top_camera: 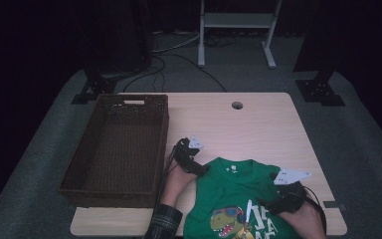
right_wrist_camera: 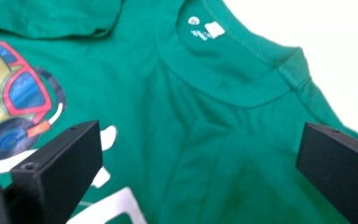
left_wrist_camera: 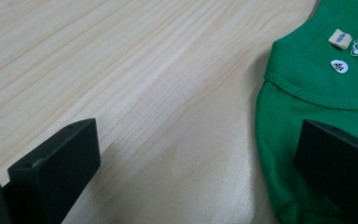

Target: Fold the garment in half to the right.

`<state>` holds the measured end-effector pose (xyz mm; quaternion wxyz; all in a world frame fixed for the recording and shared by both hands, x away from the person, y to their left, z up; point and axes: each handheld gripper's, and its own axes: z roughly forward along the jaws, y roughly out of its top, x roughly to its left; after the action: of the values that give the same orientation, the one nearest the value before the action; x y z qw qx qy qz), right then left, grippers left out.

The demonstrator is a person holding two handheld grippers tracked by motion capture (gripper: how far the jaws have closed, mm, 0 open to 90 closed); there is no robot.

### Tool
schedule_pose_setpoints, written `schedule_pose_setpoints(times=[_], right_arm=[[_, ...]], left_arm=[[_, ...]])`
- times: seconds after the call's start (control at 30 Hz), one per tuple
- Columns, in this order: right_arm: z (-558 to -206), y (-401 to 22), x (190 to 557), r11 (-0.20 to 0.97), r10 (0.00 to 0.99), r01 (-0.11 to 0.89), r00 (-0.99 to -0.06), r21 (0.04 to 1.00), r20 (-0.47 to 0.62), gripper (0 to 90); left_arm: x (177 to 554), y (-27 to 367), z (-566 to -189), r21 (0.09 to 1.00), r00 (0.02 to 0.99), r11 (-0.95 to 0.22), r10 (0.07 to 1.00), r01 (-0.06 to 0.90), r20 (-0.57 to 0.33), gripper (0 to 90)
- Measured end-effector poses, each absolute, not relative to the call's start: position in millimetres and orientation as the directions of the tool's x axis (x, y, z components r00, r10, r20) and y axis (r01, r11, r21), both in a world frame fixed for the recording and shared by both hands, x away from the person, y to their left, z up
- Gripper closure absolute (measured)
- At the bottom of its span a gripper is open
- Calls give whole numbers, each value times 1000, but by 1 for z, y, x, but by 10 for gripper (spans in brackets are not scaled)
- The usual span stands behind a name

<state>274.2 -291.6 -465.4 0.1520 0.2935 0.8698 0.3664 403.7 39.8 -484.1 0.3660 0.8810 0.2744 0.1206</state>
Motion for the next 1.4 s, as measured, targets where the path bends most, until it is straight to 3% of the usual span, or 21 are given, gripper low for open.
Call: schedule_pose_setpoints(times=[1.4], right_arm=[[-433,-286,342,571,602,376,-796,730,-61,0]], left_arm=[[404,40,-484,711,820,-581,572,396,11,0]])
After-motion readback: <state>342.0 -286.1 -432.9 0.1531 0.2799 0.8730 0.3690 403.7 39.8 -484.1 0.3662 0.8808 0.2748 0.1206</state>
